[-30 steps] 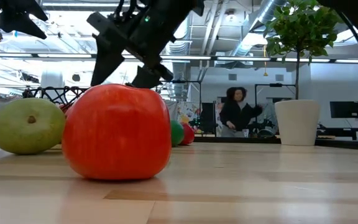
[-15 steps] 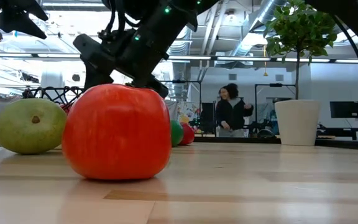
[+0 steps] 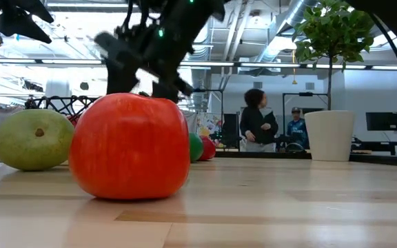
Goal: Build produce basket
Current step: Put the red apple into the black wire basket
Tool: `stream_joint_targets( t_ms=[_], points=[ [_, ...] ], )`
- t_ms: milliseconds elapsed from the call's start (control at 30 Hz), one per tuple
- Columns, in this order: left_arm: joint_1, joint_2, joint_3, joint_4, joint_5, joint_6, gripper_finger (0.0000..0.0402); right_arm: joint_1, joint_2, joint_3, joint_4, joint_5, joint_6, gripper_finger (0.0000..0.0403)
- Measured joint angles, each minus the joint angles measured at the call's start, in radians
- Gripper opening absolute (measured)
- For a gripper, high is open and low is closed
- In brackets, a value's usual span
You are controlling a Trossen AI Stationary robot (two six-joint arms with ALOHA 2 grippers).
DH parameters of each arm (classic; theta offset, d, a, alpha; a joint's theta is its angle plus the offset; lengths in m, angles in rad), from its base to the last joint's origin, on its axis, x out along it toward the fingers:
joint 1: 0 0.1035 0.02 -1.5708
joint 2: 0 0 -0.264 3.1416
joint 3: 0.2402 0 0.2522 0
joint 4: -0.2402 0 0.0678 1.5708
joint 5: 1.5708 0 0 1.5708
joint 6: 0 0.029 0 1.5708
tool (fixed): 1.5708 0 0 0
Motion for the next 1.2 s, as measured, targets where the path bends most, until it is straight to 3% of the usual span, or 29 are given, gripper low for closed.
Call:
stream_joint_targets(
  t_ms=[400,700,933,1200],
  points=[
    [0.0,0.0,0.0,-0.024,0.0,0.0,0.033,0.027,-0.065,0.083,-0.28,-0.027,-0.054,0.0399],
    [0.0,0.0,0.0,-0.024,0.0,0.0,0.033,0.047,-0.003,0.062,-0.157,-0.076,-0.061,0.0399],
    [0.0,0.0,0.0,-0.026,0.005,-0.008,0.033,0.047,0.02,0.059,-0.251,-0.078,-0.023,0.0396],
    [0.0,0.0,0.0,-0.026,0.004,-0.004,0.033,0.046,0.023,0.076,-0.233,-0.055,-0.025,0.0398]
  ],
)
